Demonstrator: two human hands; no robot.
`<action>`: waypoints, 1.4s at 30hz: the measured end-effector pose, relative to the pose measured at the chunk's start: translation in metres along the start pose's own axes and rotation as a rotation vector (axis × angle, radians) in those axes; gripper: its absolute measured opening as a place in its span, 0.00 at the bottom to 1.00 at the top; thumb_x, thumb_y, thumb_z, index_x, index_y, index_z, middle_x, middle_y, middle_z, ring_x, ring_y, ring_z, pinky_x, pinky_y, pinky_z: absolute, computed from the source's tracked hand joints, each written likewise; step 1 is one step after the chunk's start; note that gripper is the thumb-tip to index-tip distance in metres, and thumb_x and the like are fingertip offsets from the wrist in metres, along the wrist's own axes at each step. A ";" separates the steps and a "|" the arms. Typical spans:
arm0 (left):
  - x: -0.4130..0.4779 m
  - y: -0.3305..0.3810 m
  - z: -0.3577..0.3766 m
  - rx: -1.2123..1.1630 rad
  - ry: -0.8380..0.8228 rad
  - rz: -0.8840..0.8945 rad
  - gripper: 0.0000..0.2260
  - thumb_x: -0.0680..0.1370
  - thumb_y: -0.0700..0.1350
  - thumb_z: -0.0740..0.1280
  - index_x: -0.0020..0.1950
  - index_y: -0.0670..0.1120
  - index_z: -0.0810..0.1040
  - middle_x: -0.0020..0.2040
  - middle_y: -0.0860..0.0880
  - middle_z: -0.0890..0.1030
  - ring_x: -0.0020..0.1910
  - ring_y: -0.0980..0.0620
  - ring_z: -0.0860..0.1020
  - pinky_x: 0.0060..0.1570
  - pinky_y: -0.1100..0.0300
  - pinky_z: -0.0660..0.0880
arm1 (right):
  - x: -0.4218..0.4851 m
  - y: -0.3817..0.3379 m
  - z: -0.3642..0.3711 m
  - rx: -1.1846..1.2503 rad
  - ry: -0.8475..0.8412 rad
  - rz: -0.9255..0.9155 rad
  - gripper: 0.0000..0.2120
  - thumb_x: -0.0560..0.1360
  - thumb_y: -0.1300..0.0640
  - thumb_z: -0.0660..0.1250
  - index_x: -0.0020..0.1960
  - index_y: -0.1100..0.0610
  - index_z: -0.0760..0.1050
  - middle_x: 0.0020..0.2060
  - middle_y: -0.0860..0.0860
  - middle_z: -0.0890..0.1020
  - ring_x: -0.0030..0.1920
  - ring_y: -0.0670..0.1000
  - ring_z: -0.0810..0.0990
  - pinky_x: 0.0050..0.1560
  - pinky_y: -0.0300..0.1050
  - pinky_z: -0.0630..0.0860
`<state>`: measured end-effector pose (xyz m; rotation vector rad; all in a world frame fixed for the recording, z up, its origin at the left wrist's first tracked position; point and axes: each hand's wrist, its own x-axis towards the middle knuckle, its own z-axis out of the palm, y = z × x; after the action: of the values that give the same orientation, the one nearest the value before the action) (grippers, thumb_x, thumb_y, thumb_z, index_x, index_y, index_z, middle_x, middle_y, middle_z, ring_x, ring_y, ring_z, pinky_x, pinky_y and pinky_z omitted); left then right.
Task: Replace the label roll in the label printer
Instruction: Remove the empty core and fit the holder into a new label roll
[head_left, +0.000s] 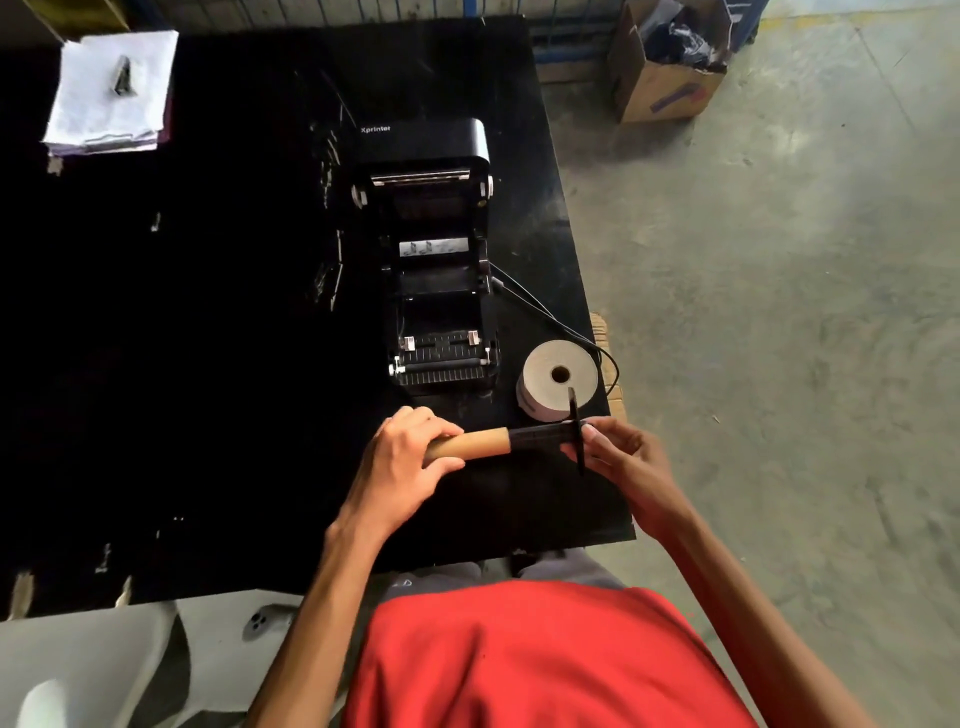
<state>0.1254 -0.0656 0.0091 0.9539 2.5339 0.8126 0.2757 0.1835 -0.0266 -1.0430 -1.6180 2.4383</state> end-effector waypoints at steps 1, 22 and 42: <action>-0.003 -0.009 -0.003 0.013 0.008 -0.032 0.14 0.68 0.43 0.80 0.53 0.47 0.86 0.44 0.52 0.82 0.46 0.51 0.77 0.50 0.54 0.75 | 0.000 0.000 -0.007 -0.004 0.018 0.005 0.13 0.74 0.55 0.71 0.55 0.62 0.81 0.53 0.62 0.87 0.54 0.60 0.87 0.59 0.47 0.82; -0.008 -0.043 0.100 0.068 -0.116 -0.371 0.15 0.69 0.46 0.80 0.52 0.46 0.83 0.47 0.49 0.81 0.48 0.49 0.79 0.46 0.54 0.78 | 0.049 0.077 -0.026 -0.832 0.428 0.150 0.10 0.78 0.51 0.72 0.54 0.55 0.87 0.48 0.53 0.88 0.43 0.47 0.82 0.47 0.41 0.76; 0.091 0.020 0.094 -0.489 -0.076 -0.398 0.13 0.80 0.40 0.68 0.65 0.44 0.81 0.60 0.48 0.84 0.56 0.55 0.82 0.56 0.68 0.77 | 0.099 -0.046 -0.023 -1.364 -0.121 -0.365 0.59 0.60 0.39 0.82 0.80 0.50 0.53 0.77 0.51 0.63 0.75 0.56 0.66 0.71 0.58 0.72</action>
<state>0.1129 0.0463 -0.0608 0.3057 2.1894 1.1564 0.1972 0.2604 -0.0441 -0.4518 -3.1582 0.9553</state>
